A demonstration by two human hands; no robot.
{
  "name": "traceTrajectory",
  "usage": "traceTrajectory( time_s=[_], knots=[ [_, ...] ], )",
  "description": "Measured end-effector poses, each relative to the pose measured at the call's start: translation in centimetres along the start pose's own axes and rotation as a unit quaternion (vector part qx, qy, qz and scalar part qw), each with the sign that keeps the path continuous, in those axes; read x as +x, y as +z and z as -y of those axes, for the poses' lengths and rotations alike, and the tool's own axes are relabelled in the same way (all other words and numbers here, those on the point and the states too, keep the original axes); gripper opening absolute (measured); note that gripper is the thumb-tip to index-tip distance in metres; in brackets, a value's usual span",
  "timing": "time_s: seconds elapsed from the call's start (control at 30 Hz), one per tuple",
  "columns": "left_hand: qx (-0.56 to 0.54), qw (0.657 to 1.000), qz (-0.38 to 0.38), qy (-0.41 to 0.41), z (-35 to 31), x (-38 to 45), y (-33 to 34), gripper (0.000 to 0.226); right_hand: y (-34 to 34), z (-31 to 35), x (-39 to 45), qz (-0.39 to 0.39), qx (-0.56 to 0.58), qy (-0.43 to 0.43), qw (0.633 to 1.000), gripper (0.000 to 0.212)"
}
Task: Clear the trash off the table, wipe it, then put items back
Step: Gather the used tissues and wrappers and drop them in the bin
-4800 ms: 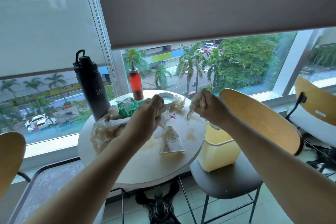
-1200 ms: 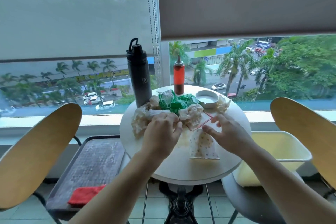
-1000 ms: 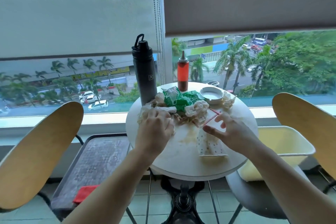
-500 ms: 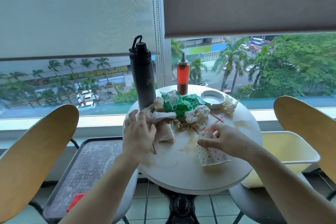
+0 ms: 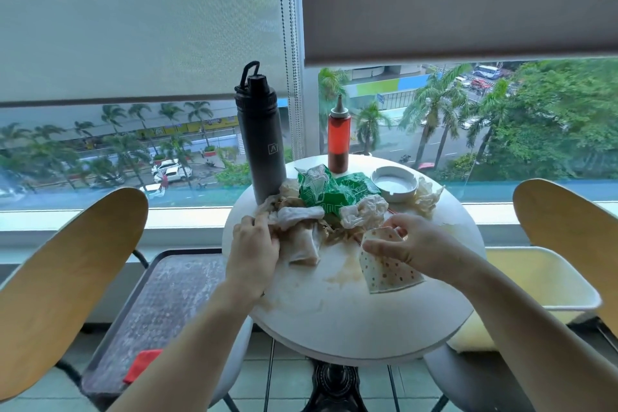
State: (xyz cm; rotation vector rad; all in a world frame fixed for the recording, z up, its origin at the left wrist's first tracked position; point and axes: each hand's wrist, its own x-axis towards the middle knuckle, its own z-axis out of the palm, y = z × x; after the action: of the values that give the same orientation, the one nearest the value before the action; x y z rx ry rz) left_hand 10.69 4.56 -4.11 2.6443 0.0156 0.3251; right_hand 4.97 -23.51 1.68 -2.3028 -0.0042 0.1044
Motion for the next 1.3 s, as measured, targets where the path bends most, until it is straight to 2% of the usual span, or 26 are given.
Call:
traceTrajectory(
  time_s=[0.17, 0.33, 0.43, 0.57, 0.63, 0.83, 1.03, 1.23, 1.3],
  knots=[
    [-0.011, 1.0, -0.013, -0.007, -0.1, -0.8, -0.3, 0.04, -0.2, 0.0, -0.6, 0.003, 0.013, -0.011, 1.0, 0.072],
    [-0.049, 0.998, -0.043, 0.002, -0.3, -1.9, -1.0, 0.049, -0.3, 0.1, -1.5, 0.0, 0.017, -0.012, 1.0, 0.075],
    [-0.075, 0.996, -0.056, 0.004, -0.4, -2.3, -1.4, 0.035, -0.3, 0.7, -2.3, -0.001, 0.017, -0.013, 1.0, 0.075],
    [-0.102, 0.992, -0.076, 0.014, -0.4, -2.9, -2.1, 0.021, -0.3, 1.4, -3.2, -0.014, 0.021, -0.021, 0.999, 0.06],
    [-0.112, 0.989, -0.089, 0.03, -0.5, -3.2, -2.4, 0.024, -0.4, 1.7, -3.6, -0.026, 0.011, -0.023, 0.999, 0.052],
    [-0.149, 0.979, -0.112, 0.082, -1.2, -4.3, -3.9, 0.041, -0.2, 1.7, -4.4, -0.02, 0.04, -0.012, 0.999, 0.046],
    [-0.221, 0.96, -0.139, 0.107, -3.0, -5.2, -5.8, 0.034, 0.0, 1.7, -5.2, -0.046, 0.121, -0.006, 0.992, 0.032],
    [-0.328, 0.934, -0.112, 0.092, -4.3, -5.4, -6.2, 0.024, -0.2, 1.7, -6.9, -0.08, 0.136, 0.006, 0.987, 0.053],
    [-0.361, 0.923, -0.096, 0.09, -5.1, -5.9, -6.3, 0.023, -0.3, 1.7, -7.7, -0.097, 0.147, 0.011, 0.984, 0.068]
  ],
)
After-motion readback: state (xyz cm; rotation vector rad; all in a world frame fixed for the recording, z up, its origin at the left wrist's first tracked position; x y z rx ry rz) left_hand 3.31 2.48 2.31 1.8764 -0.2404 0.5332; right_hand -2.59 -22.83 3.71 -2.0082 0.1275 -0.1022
